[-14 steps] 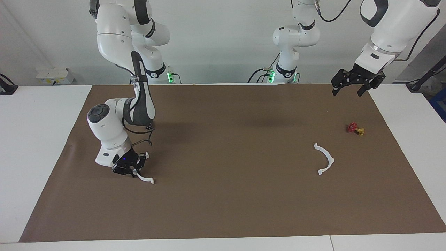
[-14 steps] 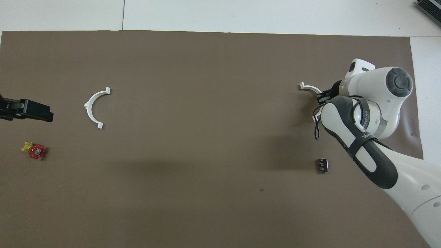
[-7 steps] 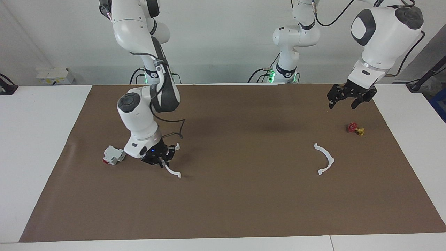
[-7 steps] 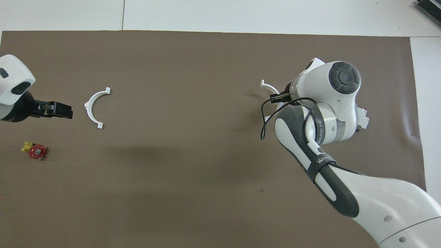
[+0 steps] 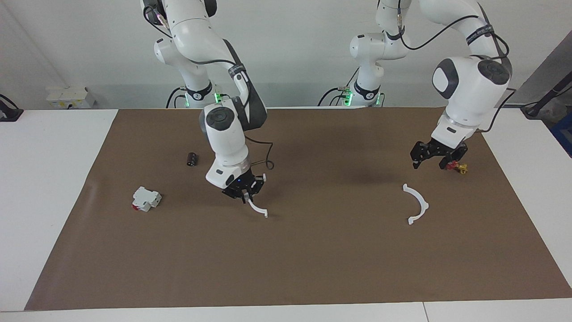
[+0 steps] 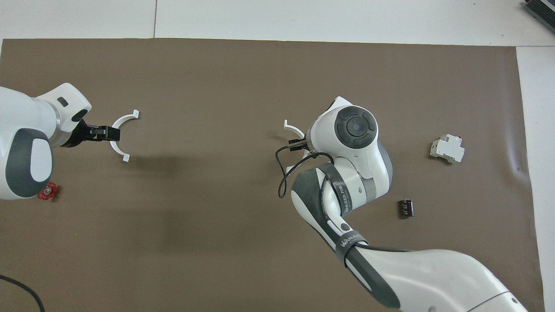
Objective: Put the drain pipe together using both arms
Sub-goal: 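Lift the clamp with the right gripper while the left gripper grasps the other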
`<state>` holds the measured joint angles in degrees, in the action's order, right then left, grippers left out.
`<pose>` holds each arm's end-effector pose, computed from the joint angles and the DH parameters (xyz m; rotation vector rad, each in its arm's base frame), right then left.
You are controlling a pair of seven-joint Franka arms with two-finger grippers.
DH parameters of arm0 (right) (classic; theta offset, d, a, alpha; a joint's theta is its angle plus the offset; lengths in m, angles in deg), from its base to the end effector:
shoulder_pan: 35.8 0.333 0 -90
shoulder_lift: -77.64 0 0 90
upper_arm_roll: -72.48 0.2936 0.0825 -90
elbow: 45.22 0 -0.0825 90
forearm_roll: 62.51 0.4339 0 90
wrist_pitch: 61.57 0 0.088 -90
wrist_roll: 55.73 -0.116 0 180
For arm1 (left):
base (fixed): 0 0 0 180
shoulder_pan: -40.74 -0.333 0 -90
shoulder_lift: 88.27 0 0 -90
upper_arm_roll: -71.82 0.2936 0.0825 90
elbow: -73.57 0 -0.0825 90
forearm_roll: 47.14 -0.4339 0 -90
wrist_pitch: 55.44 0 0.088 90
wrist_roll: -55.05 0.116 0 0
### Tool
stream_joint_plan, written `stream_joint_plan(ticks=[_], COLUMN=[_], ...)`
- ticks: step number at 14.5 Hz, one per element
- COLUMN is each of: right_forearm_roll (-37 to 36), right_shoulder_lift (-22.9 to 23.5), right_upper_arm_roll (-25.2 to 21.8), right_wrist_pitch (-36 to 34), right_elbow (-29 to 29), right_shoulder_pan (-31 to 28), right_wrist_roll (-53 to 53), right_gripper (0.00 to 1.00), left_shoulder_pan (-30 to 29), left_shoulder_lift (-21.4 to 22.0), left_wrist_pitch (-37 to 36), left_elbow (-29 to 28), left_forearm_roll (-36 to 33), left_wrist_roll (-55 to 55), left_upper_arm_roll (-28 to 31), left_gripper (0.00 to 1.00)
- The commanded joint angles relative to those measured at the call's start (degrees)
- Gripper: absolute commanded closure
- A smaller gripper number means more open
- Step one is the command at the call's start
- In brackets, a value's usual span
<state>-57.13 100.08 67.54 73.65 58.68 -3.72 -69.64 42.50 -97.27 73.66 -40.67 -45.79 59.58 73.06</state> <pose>0.6134 0.3196 0.2821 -3.0313 -0.2713 -0.2034 0.6349 -0.0068 0.3349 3.1232 -0.1166 0.1608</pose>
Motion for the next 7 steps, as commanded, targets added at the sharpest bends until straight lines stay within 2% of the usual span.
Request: stream_joint_plan(ticks=[1, 3, 5, 7], right_forearm_roll=[-1.51, -4.66, -10.45, -11.53], right_shoulder_lift=[1.19, 3.22, 3.32, 3.58], right_upper_arm_roll=[-0.07, -0.51, -0.33, -0.25], right_wrist_pitch=[5.20, 9.00, 8.92, 9.01], right_elbow=[1.21, 1.13, 1.30, 2.35], right_shoulder_pan=[2.01, 4.91, 4.92, 5.27], right_wrist_roll=[-4.27, -10.58, -14.12, -16.15], right_gripper=[1.00, 1.00, 1.00, 1.00], left_shoulder_pan=[-1.58, -2.29, -2.29, -2.64], left_shoulder_lift=[-3.64, -6.10, -9.35, -11.64], left_wrist_pitch=[5.53, 8.43, 12.73, 16.34], left_elbow=[-0.37, -0.37, 0.15, 1.03], left_forearm_roll=[-0.47, -0.47, -0.47, -0.56], left_wrist_roll=[0.13, 0.22, 0.22, 0.40], left_upper_arm_roll=[-0.18, -0.18, -0.18, -0.27], left_gripper=[0.14, 0.15, 0.16, 0.16])
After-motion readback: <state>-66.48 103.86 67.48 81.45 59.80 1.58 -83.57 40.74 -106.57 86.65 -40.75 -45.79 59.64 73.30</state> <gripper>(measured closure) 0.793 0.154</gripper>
